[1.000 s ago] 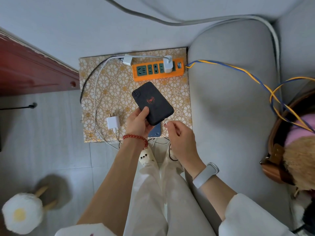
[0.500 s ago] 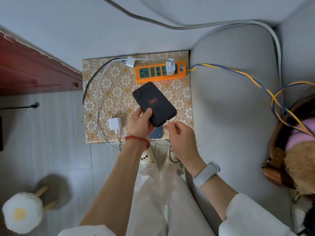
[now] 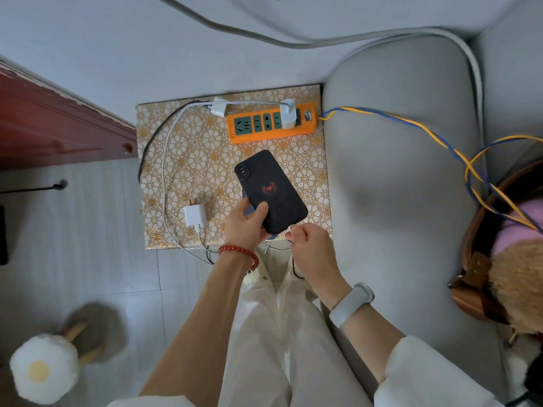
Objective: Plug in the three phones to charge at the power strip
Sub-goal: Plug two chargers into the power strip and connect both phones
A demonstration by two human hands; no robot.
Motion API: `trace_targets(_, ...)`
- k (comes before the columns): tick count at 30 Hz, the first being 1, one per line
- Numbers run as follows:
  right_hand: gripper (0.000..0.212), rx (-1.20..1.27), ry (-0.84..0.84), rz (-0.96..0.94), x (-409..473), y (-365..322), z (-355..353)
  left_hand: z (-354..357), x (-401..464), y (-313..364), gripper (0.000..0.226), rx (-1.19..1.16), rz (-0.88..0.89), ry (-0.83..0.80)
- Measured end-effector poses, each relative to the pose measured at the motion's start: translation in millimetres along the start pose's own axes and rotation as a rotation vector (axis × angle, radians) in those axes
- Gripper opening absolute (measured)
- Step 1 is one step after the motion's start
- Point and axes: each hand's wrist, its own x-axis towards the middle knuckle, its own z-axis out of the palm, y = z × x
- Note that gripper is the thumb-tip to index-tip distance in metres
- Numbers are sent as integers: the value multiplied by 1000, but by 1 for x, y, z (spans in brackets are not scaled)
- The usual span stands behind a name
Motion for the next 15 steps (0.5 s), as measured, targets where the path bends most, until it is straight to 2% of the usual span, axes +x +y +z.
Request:
trace_targets(9,30,-64,-13,25,3,12,-2,4,5,-17,30,106,-31,37)
trace_targets(13,32,-76,-55,26,3,19,-2,6,13,-19,33,72,-130,-10)
trace_targets(15,33,-181,-60,7,5,24,-7,10,18,-22,30,53,-154,-46)
